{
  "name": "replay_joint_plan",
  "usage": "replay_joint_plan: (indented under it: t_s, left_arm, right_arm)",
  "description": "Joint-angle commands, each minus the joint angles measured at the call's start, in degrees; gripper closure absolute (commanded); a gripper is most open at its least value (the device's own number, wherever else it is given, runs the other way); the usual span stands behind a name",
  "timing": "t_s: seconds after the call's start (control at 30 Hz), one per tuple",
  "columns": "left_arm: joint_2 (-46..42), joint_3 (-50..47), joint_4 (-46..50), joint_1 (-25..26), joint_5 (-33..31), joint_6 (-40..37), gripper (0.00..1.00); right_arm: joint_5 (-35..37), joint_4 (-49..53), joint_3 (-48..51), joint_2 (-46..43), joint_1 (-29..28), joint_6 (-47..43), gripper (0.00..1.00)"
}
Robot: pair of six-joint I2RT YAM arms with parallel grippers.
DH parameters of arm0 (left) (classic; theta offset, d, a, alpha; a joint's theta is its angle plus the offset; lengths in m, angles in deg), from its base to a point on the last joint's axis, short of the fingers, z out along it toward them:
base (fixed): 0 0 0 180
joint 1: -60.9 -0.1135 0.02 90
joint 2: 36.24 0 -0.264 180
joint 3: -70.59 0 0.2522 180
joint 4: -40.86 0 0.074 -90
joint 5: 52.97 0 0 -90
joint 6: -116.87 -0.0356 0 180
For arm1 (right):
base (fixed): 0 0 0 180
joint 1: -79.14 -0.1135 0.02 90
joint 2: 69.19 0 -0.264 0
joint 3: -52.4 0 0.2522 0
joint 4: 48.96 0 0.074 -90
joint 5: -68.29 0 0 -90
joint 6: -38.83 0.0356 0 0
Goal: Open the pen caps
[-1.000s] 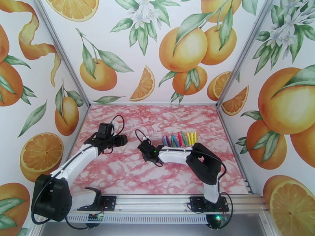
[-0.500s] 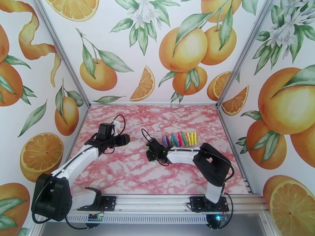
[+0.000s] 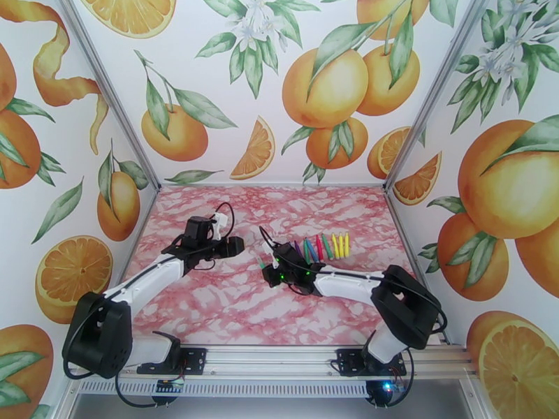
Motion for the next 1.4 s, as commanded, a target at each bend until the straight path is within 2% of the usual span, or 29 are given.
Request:
replay_joint_plan:
  t_s: [0.0, 0.3, 0.63, 0.97, 1.1, 1.3, 1.37]
  left_arm:
    - [1.08, 2.89, -3.99, 1.47, 1.89, 1.77, 0.38]
    - [3.06, 4.09, -5.25, 2.96, 1.91, 4.17, 0.39]
    - [4.12, 4.74, -7.10, 5.18, 4.93, 5.23, 0.47]
    - [5.52, 4.79, -7.69, 5.82, 7.29, 5.61, 0.60]
    - [6.14, 5.11, -7.82, 6.25, 8.26, 5.61, 0.70]
    - [6.41, 5.05, -7.79, 6.44, 8.84, 5.70, 0.83]
    - [6.41, 5.22, -7.70, 6.44, 8.64, 5.70, 0.84]
  right_arm:
    - [-2.39, -4.31, 1.12, -3.15, 0.33, -1.68, 0.86]
    - [-2.33, -6.41, 2.33, -7.66, 0.32, -2.03, 0.86]
    - [-2.59, -6.84, 1.46, -7.01, 0.28, -2.03, 0.88]
    - [-1.64, -7.74, 0.99, -7.04, 0.32, -1.77, 0.89]
    - [-1.11, -7.65, 0.59, -6.69, 0.32, -1.77, 0.89]
    - [-0.74, -7.60, 0.41, -6.42, 0.33, -1.67, 0.87]
    - [-0.74, -7.27, 0.31, -6.34, 0.30, -1.66, 0.83]
